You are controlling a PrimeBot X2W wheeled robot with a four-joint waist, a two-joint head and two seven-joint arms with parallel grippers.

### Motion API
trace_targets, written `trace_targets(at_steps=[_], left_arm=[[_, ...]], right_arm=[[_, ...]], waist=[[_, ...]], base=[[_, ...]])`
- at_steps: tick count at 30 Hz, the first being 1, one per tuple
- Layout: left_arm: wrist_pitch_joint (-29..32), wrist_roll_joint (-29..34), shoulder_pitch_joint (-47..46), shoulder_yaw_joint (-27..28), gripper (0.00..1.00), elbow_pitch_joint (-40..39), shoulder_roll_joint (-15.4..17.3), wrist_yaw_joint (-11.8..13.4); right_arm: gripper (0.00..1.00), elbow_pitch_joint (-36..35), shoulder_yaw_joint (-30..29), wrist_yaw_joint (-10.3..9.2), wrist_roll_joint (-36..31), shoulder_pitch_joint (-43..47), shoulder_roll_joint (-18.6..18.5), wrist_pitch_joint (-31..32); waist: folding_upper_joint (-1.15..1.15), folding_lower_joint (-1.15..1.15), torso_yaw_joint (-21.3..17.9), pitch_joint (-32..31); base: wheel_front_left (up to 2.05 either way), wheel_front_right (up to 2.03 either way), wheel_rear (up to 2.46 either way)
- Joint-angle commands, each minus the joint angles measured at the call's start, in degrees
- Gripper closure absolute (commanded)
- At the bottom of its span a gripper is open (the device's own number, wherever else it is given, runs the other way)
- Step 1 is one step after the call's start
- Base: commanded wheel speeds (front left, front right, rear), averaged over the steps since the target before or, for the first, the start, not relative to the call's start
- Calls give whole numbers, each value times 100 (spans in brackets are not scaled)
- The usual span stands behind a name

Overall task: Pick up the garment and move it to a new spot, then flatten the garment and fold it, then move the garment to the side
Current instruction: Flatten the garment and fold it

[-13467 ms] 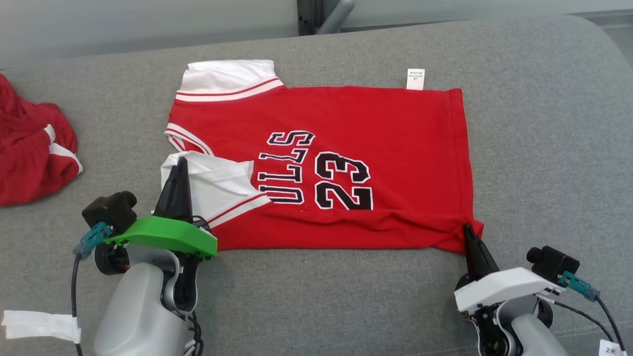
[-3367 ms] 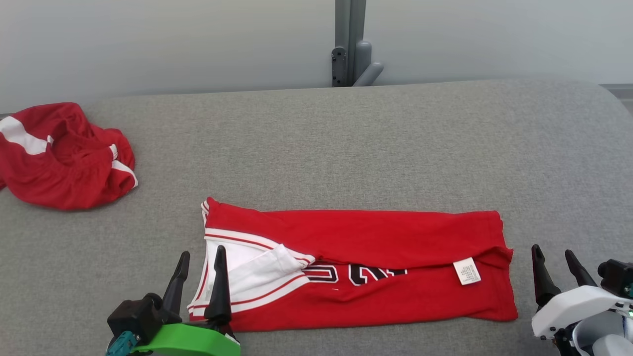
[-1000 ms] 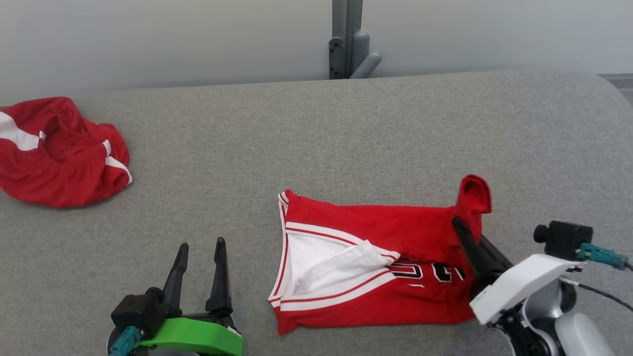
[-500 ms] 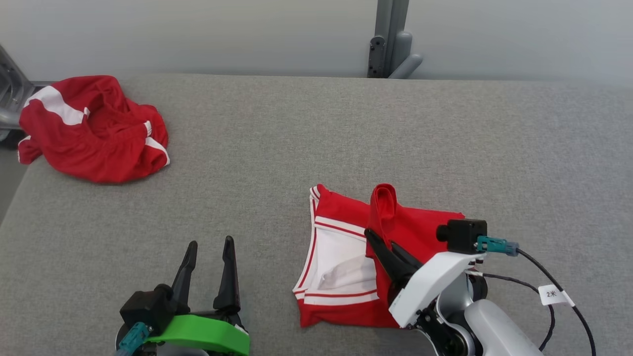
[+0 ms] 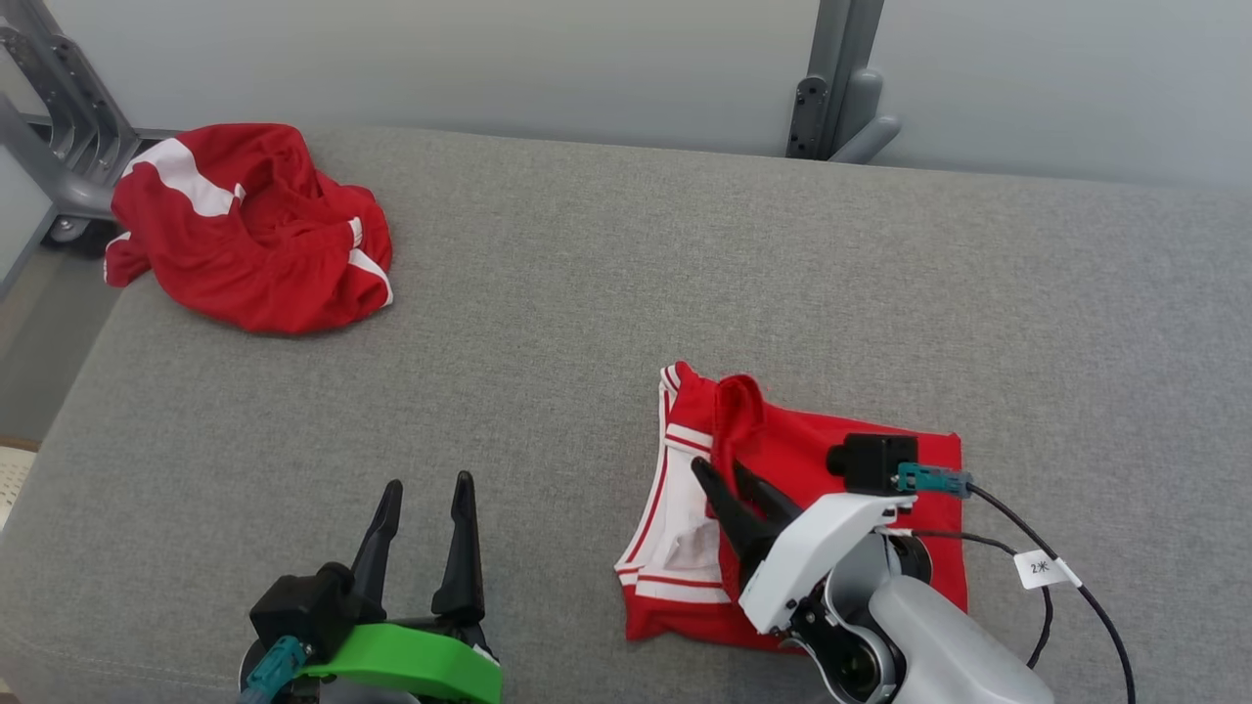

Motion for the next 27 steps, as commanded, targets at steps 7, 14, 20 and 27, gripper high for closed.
trace_targets(at_steps=[7, 14, 20, 27], left_arm=[[-16, 106, 34, 18, 0, 3, -15, -4], [-16, 143, 55, -3, 0, -29, -28, -31], [-15, 159, 77, -37, 0, -66, -39, -37], [-16, 211, 47, -106, 0, -100, -43, -55]], right_arm=[[0, 106, 421, 2, 293, -248, -8, -353], [0, 208, 146, 2, -254, -337, -43, -911], [0, 134, -580, 2, -1330, -128, -186, -1162], [0, -438, -1455, 1, -2385, 340, -223, -1201]], waist=[[0, 0, -57, -53], [0, 0, -182, -50], [0, 0, -336, -69], [0, 0, -481, -108]], base=[[0, 0, 0], [0, 0, 0], [0, 0, 0], [0, 0, 0]])
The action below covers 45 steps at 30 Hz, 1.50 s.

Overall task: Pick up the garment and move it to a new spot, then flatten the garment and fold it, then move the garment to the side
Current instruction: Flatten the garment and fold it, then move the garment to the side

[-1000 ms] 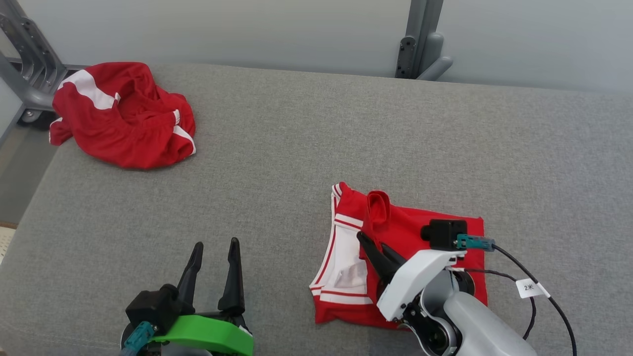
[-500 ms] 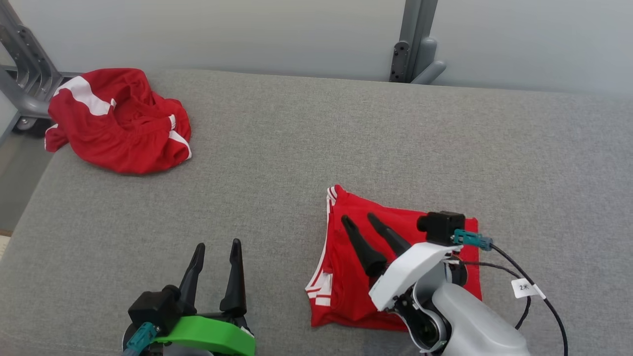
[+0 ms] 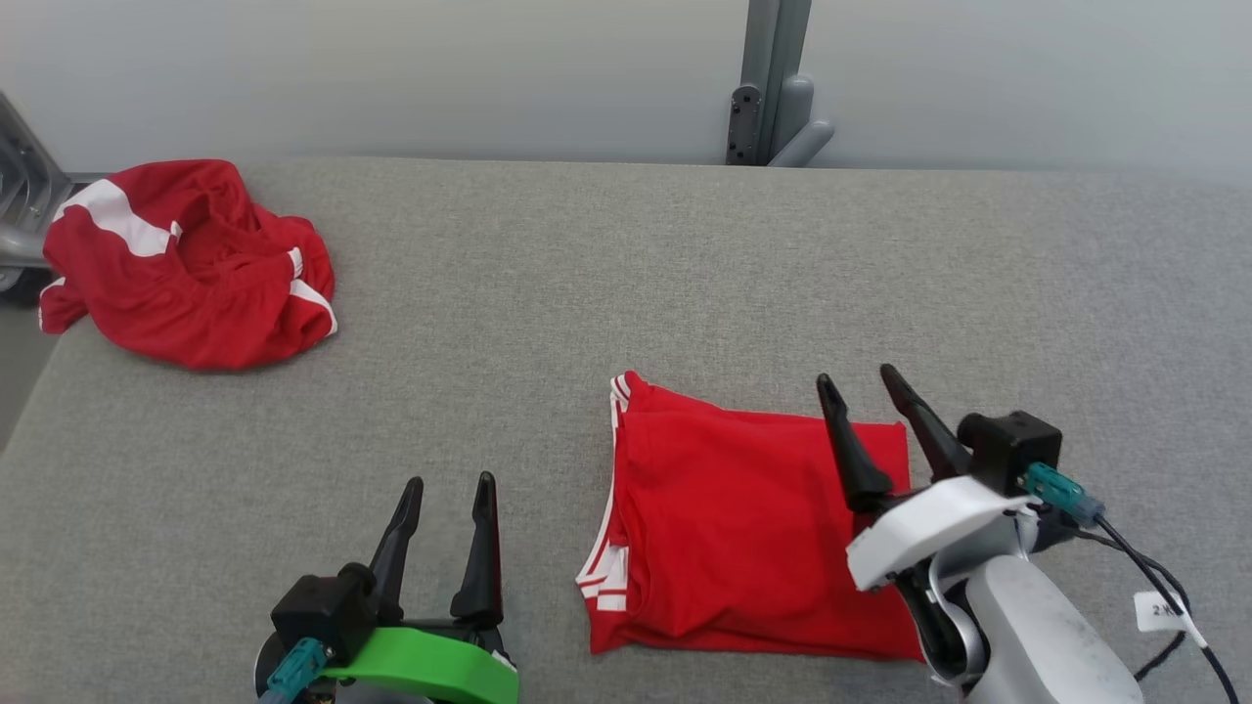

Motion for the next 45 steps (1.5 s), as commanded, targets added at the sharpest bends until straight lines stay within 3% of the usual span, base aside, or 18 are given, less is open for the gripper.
trace_targets(at_steps=[1, 9, 16, 38, 45], left_arm=[[-14, 30, 3, -1, 0, -15, 5, -13], [-15, 121, 39, 67, 0, -26, 0, -18], [-14, 246, 119, 207, 0, 6, -3, -18], [-14, 422, 265, 421, 0, -3, -10, -42], [-14, 404, 216, 363, 0, 0, -9, -24]], right_arm=[[0, -124, -143, 0, -177, 188, -12, -17], [0, -1136, -1207, 0, -1357, 1219, 104, -26], [0, -1826, -1816, 0, -1630, 1974, 195, -23], [0, -1992, -1974, 0, -1237, 2319, 201, 0], [0, -1696, -1853, 0, -1407, 2075, 202, 389]], waist=[[0, 0, -51, -23], [0, 0, -220, -102], [0, 0, -325, -191], [0, 0, -335, -331], [0, 0, -229, -306]], base=[[0, 0, 0], [0, 0, 0], [0, 0, 0], [0, 0, 0], [0, 0, 0]])
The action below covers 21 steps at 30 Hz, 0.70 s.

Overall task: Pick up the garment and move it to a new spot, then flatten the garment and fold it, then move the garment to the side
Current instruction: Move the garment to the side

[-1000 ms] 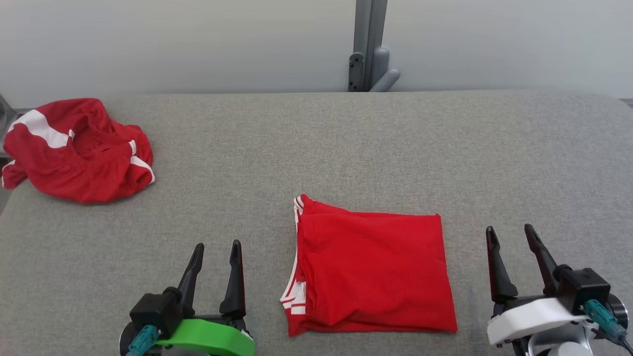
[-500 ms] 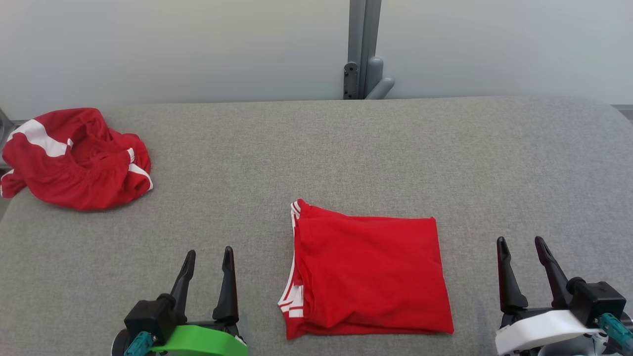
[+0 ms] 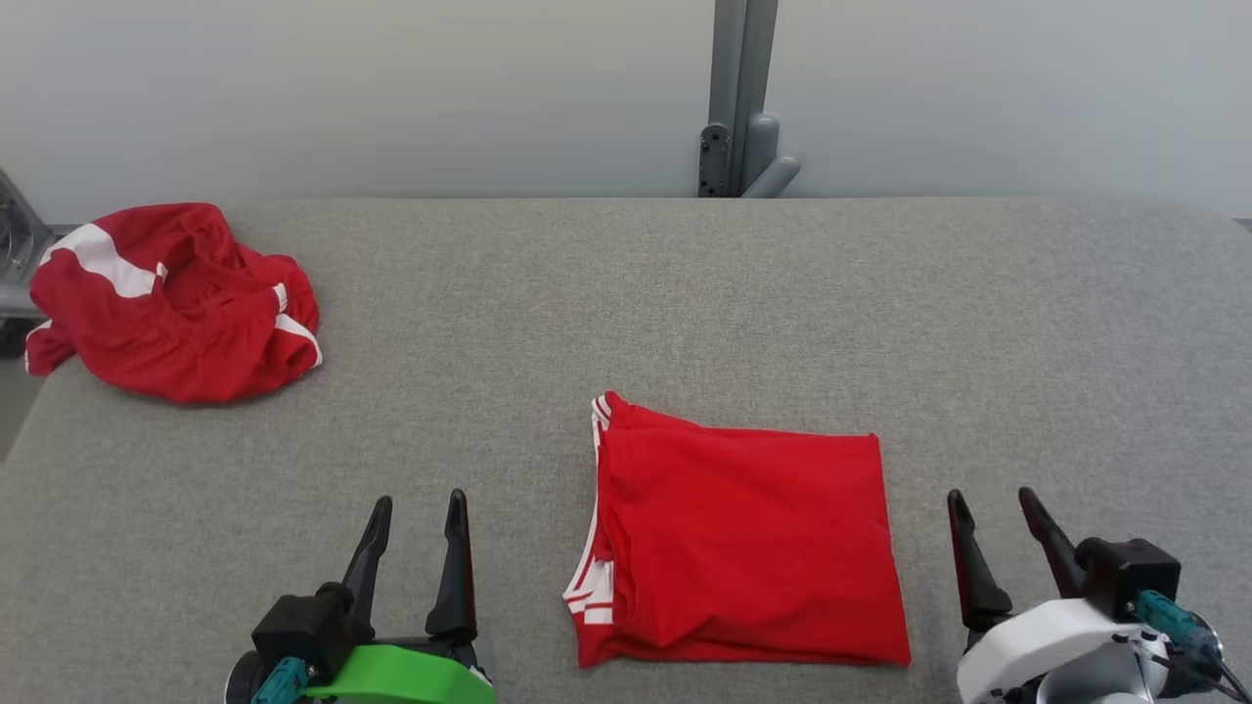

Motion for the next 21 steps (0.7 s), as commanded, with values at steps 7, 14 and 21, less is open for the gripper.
trace_targets(at_steps=[7, 14, 21], left_arm=[[-14, -43, -46, -30, 0, 36, 4, 34], [-14, -71, -102, -27, 0, 62, 3, 42], [-14, -80, -141, -23, 0, 78, 4, 33]], right_arm=[[0, 843, 250, 0, 457, -450, -156, 957], [0, 1563, 542, 0, 1371, -840, -364, 1496], [0, 2106, 826, 0, 1962, -1207, -527, 1768]], waist=[[0, 0, 272, 104], [0, 0, 483, 266], [0, 0, 628, 367]], base=[[0, 0, 0], [0, 0, 0], [0, 0, 0]])
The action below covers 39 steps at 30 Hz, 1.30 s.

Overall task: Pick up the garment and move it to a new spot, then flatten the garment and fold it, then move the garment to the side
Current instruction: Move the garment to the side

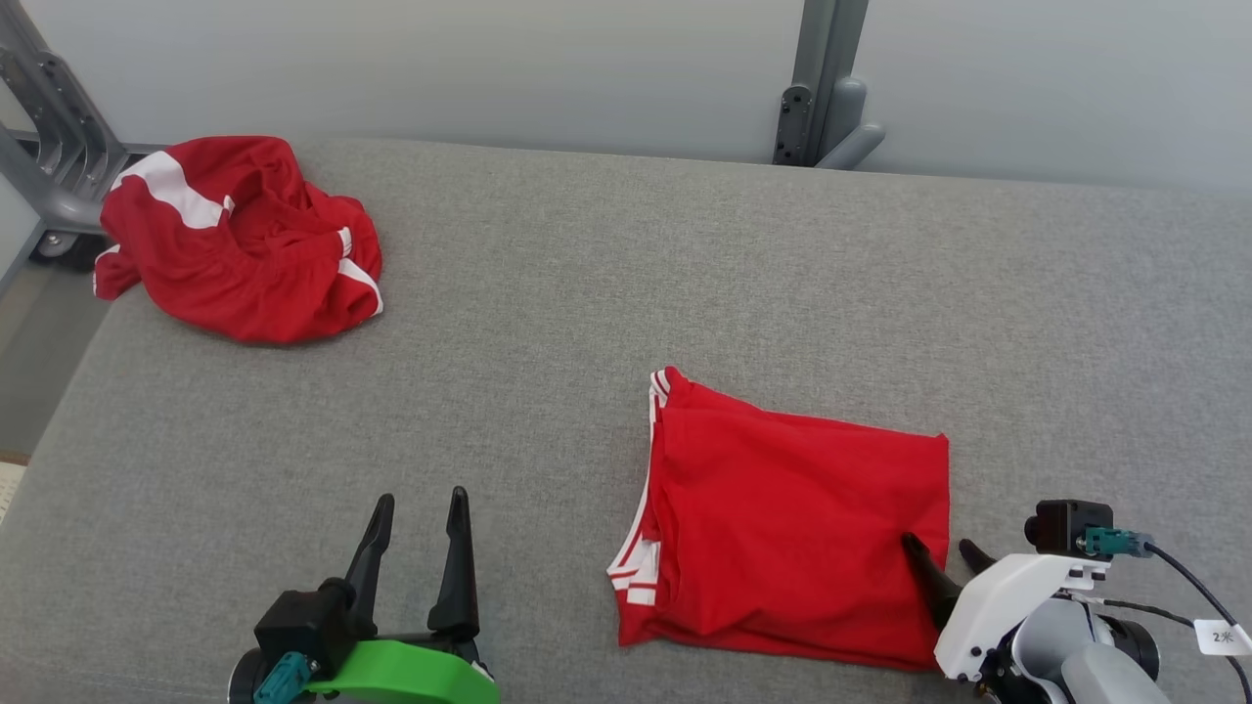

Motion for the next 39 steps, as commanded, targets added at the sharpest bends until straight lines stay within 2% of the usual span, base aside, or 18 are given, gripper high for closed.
trace_targets(at_steps=[1, 2, 3, 4, 5, 7, 8, 13, 20, 29, 35, 39], left_arm=[[-15, -37, -81, 11, 0, 7, 5, -4], [-14, -36, -82, 15, 0, 12, 5, -7], [-15, -34, -84, 12, 0, 15, 5, -12], [-14, -35, -85, 11, 0, 17, 5, -17], [-14, -37, -83, 11, 0, 21, 5, -18], [-14, -37, -77, 10, 0, 26, 5, -18], [-14, -33, -74, 7, 0, 29, 5, -17], [-15, -20, -31, -4, 0, 31, 5, -8], [-15, 1, -39, -35, 0, -23, 5, -27], [-8, 106, -266, -170, 0, -162, 7, -75], [-9, 265, -508, -200, 0, -170, 18, -124], [-8, 349, -669, -182, 0, -151, 79, -159]], right_arm=[[0, 88, 58, 0, 83, -68, -34, 59], [0, 162, 104, 0, 130, -105, -62, 76], [6, 242, 158, 0, 194, -148, -76, 106], [53, 307, 211, 0, 270, -194, -72, 116], [65, 367, 258, 0, 340, -240, -69, 117], [82, 474, 348, 0, 423, -319, -97, 66], [100, 515, 392, 0, 447, -365, -116, 30], [100, 594, 574, -1, 597, -611, -272, -184], [100, 643, 634, -4, 601, -860, -673, -287], [100, 533, 547, -4, 358, -1382, -1413, -144], [100, 489, 478, -4, 224, -1755, -1658, -51], [100, 564, 467, -4, 100, -2028, -1695, -42]], waist=[[0, 0, 37, 32], [0, 0, 46, 38], [0, 0, 54, 43], [0, 0, 60, 45], [0, 0, 62, 47], [0, 0, 59, 47], [0, 0, 54, 47], [0, 0, -54, 55], [0, 0, -418, 128], [0, 0, -1425, 496], [0, 0, -2115, 815], [0, 0, -2453, 990]], base=[[0, 0, 0], [0, 0, 0], [0, 0, 0], [0, 0, 0], [0, 0, 0], [0, 0, 0], [0, 0, 0], [0, 0, 0], [0, 0, 0], [0, 0, 0], [0, 0, 0], [0, 0, 0]])
